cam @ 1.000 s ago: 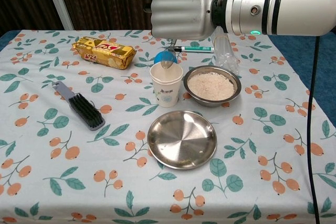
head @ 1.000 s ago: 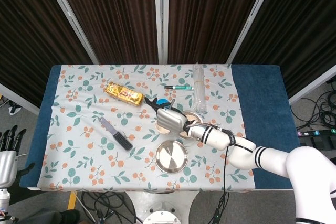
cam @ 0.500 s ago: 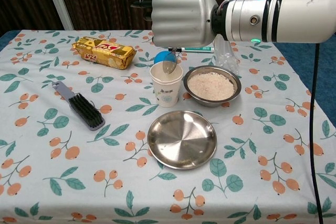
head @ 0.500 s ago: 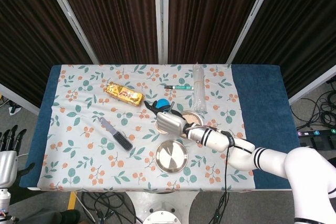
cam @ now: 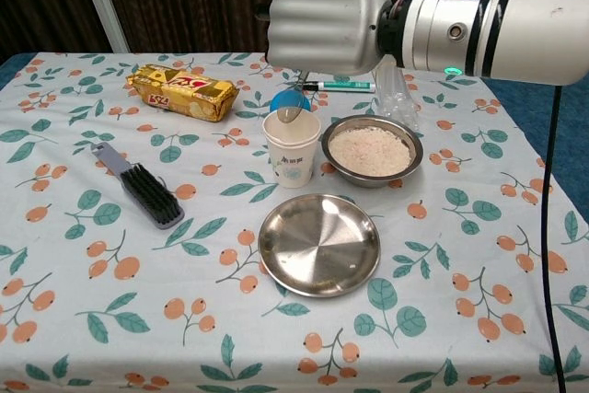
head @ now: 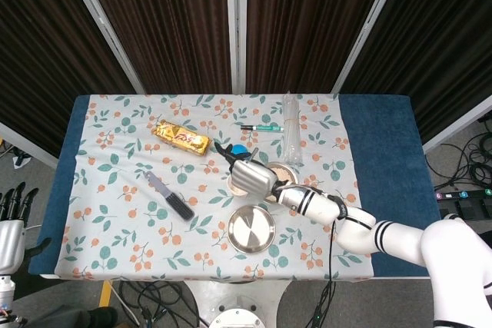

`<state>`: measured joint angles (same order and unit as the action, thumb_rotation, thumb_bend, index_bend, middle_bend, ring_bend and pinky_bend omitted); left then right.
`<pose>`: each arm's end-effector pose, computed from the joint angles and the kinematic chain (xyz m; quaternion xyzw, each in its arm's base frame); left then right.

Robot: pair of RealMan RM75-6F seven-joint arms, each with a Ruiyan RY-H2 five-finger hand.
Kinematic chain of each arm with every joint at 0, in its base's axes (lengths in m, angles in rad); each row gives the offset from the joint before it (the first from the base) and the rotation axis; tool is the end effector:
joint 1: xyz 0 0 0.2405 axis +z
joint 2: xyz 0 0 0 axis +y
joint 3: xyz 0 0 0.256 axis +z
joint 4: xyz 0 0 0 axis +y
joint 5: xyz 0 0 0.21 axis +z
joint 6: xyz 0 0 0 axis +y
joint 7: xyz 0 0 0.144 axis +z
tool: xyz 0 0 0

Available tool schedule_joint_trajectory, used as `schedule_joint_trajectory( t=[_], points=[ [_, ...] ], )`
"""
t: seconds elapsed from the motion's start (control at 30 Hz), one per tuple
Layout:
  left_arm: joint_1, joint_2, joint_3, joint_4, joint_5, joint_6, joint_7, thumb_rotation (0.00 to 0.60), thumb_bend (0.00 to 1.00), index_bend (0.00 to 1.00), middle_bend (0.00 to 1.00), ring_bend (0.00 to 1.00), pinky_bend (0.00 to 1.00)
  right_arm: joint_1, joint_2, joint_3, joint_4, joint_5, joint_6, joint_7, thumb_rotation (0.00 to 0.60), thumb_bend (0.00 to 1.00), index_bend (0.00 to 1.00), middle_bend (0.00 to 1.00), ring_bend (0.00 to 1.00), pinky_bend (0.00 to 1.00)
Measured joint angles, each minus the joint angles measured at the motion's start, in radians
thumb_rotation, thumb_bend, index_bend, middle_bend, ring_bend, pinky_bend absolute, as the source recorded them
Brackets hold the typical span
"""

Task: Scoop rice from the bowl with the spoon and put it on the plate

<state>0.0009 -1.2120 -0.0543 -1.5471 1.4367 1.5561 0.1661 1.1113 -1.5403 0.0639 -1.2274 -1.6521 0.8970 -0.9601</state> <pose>-0.3340 0.1537 0.1483 -0.5682 -0.3658 -0.3271 0.6606 -0.0415 -0.3774 -0.0264 0.8189 0.3255 0.2393 0.4077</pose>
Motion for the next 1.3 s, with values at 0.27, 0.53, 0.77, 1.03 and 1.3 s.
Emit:
schedule_joint_trajectory(
  t=[0.27, 0.53, 0.77, 1.03, 1.3],
  points=[
    [-0.003, 0.003, -0.001, -0.008, 0.008, 0.003, 0.009, 0.6, 0.0, 0.16, 0.11, 0.04, 0.0, -0.103, 0.046, 0.013, -0.105, 0.056, 0.102, 0.138, 0.6, 0.35, 0.6, 0.59, 0.26, 0.0],
    [-0.008, 0.008, 0.0, -0.015, 0.026, 0.01, 0.018, 0.6, 0.0, 0.16, 0.11, 0.04, 0.0, -0.205, 0.036, -0.05, -0.184, 0.025, 0.195, 0.396, 0.6, 0.34, 0.6, 0.59, 0.25, 0.0],
    [-0.006, 0.01, 0.003, -0.013, 0.021, 0.003, 0.005, 0.6, 0.0, 0.16, 0.11, 0.04, 0.0, -0.275, -0.076, -0.124, -0.111, -0.072, 0.277, 0.5, 0.6, 0.33, 0.6, 0.59, 0.22, 0.0],
    [-0.002, 0.01, 0.004, -0.003, 0.017, 0.003, -0.013, 0.6, 0.0, 0.16, 0.11, 0.04, 0.0, -0.333, -0.227, -0.167, 0.092, -0.135, 0.318, 0.553, 0.6, 0.33, 0.6, 0.58, 0.21, 0.0],
    [-0.004, 0.005, 0.003, 0.003, 0.014, 0.0, -0.014, 0.6, 0.0, 0.16, 0.11, 0.04, 0.0, -0.358, -0.27, -0.176, 0.15, -0.144, 0.29, 0.547, 0.6, 0.31, 0.43, 0.46, 0.1, 0.0]
  ],
)
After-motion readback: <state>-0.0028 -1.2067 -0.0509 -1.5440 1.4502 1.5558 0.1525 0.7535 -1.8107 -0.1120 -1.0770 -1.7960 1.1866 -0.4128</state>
